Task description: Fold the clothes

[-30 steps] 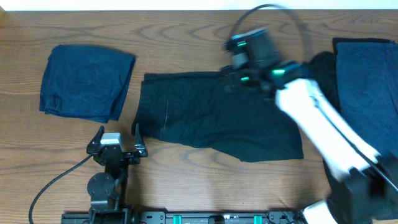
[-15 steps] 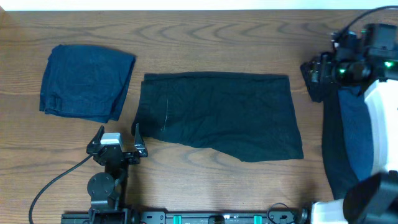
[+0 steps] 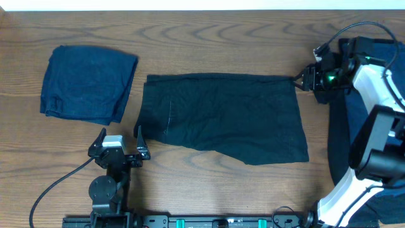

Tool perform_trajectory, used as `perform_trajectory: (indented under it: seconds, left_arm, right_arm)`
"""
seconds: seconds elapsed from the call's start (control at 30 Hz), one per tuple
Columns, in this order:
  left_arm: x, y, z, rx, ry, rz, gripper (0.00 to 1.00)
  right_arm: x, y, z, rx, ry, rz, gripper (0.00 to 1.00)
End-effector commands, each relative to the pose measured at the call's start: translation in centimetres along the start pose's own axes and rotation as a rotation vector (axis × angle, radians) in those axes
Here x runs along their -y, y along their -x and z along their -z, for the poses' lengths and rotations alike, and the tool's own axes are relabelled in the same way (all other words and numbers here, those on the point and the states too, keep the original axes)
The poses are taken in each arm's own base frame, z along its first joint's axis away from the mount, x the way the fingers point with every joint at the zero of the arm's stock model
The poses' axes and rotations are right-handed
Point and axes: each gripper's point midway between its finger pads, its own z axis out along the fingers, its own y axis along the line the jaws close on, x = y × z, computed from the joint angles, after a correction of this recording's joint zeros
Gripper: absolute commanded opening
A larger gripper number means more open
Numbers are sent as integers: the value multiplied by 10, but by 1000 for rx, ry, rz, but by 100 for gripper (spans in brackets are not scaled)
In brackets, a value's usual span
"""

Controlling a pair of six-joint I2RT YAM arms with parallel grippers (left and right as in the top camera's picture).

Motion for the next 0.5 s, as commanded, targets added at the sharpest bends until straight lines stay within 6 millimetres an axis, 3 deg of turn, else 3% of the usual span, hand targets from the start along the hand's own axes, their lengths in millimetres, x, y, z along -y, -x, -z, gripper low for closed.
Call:
perform_trajectory:
  seconds: [0.0,0.23,0.47]
  left_arm:
    - [-2,-17,-1,-52,10,-7,98]
    - [-2,-17,-1,-52,10,-7,98]
    - [-2,-17,-1,-52,10,-7,98]
  right_arm:
    - [-13,3,-9,10,62,56,62]
    - [-35,9,-24,12,75,155,63]
    - [-15,9,-40,-48,-209,281,69]
